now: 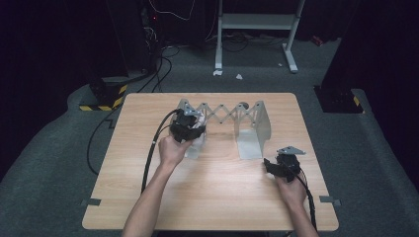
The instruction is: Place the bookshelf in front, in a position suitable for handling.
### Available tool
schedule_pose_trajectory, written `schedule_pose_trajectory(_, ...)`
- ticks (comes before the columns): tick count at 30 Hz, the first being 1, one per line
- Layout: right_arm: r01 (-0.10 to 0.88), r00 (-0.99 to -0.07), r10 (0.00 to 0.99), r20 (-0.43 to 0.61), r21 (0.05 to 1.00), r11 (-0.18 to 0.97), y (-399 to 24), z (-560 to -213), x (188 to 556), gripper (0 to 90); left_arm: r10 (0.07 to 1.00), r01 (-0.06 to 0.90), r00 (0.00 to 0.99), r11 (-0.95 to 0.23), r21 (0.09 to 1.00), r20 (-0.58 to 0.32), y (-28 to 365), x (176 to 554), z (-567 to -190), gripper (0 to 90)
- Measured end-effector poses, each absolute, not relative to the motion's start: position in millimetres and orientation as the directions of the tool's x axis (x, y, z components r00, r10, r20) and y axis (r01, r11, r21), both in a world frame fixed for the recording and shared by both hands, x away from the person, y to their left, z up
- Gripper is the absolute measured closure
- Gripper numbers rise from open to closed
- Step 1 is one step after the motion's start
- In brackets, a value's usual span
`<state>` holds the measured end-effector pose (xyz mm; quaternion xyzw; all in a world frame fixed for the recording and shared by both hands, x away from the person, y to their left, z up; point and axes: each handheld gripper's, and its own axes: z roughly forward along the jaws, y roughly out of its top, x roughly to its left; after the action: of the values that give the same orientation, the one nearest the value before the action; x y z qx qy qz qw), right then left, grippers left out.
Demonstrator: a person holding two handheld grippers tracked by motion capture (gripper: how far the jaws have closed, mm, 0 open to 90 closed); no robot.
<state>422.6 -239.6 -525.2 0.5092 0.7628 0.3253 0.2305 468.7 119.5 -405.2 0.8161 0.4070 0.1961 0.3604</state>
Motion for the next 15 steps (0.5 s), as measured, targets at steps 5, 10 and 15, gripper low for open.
schedule_pose_trajectory(5,0.627,-0.375,0.927,-0.02,0.731,0.27,-239.6,-525.2,422.6,34.2,0.801,0.525,0.597,-0.428,0.735,0.04,115.3,465.0,-414.3,70.6)
schedule_pose_trajectory(10,0.627,-0.376,0.927,-0.02,0.731,0.27,-239.5,-525.2,422.6,34.3,0.799,0.535,0.6,-0.434,0.725,0.035,114.5,464.0,-422.1,70.5)
schedule_pose_trajectory(15,0.627,-0.376,0.927,-0.02,0.73,0.27,-239.5,-525.1,422.6,34.2,0.8,0.548,0.6,-0.428,0.719,0.019,115.1,465.1,-431.7,70.4)
